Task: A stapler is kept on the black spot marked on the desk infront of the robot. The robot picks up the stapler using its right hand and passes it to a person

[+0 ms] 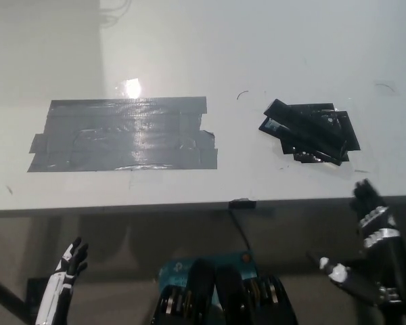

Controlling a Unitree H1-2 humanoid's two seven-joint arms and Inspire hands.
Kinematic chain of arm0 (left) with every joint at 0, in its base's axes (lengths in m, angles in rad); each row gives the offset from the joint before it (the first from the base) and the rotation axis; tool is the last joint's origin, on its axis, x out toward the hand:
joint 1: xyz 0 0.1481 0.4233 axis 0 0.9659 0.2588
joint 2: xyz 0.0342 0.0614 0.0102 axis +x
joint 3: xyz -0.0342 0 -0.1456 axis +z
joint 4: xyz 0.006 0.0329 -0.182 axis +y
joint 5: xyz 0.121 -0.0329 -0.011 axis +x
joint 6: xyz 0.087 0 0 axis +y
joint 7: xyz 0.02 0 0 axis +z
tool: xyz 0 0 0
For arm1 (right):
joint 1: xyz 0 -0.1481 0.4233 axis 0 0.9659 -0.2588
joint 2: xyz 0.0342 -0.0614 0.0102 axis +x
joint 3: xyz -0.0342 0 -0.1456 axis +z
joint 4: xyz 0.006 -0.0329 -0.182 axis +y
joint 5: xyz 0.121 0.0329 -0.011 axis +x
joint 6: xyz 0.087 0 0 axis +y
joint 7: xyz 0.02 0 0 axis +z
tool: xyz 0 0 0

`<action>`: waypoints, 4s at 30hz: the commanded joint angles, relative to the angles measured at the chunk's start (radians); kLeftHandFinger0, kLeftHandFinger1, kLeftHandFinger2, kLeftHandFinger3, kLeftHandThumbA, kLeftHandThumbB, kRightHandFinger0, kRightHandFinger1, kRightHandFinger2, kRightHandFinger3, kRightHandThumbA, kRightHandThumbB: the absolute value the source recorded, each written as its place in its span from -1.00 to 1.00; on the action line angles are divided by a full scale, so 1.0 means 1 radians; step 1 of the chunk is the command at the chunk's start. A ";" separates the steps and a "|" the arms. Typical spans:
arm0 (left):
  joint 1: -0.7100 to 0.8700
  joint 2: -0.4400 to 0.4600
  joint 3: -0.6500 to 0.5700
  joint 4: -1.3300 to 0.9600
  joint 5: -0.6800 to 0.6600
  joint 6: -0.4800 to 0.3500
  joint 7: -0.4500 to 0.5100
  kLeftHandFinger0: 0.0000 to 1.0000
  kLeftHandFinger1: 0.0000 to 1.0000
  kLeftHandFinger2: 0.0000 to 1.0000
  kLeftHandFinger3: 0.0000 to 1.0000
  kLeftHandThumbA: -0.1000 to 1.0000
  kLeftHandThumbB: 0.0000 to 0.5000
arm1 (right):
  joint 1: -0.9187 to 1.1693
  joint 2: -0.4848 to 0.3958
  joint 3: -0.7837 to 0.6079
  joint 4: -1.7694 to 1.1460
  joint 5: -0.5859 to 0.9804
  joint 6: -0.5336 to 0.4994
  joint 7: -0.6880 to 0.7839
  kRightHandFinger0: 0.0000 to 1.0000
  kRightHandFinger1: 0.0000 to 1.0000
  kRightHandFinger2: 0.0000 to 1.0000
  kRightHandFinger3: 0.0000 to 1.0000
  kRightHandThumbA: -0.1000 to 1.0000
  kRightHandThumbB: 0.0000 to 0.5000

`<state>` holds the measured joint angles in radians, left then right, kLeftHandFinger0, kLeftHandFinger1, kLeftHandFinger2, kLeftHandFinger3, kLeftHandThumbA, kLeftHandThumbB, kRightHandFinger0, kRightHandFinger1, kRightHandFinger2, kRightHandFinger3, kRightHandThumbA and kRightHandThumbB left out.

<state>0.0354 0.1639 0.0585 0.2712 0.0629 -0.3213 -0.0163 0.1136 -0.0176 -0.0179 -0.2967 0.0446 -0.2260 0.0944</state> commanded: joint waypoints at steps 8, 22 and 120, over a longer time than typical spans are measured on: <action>-0.044 -0.012 -0.046 -0.003 0.033 -0.059 0.003 1.00 1.00 1.00 1.00 1.00 0.11 | -0.100 -0.107 -0.110 -0.285 -0.116 0.096 -0.016 1.00 1.00 1.00 1.00 1.00 0.87; -0.040 -0.002 -0.045 -0.004 0.028 -0.071 0.005 1.00 1.00 1.00 1.00 1.00 0.04 | -0.581 -0.274 -0.008 0.134 -0.184 0.487 0.072 1.00 1.00 1.00 1.00 1.00 0.32; -0.052 0.008 -0.049 -0.037 0.040 -0.036 -0.010 1.00 1.00 1.00 1.00 1.00 0.55 | -1.042 -0.261 0.313 1.008 -0.385 0.481 0.107 1.00 1.00 1.00 1.00 1.00 0.55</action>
<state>-0.0029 0.1538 0.0106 0.2652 0.1005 -0.3443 -0.0194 -0.8601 -0.2623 0.2881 0.7032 -0.3209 0.2855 0.1941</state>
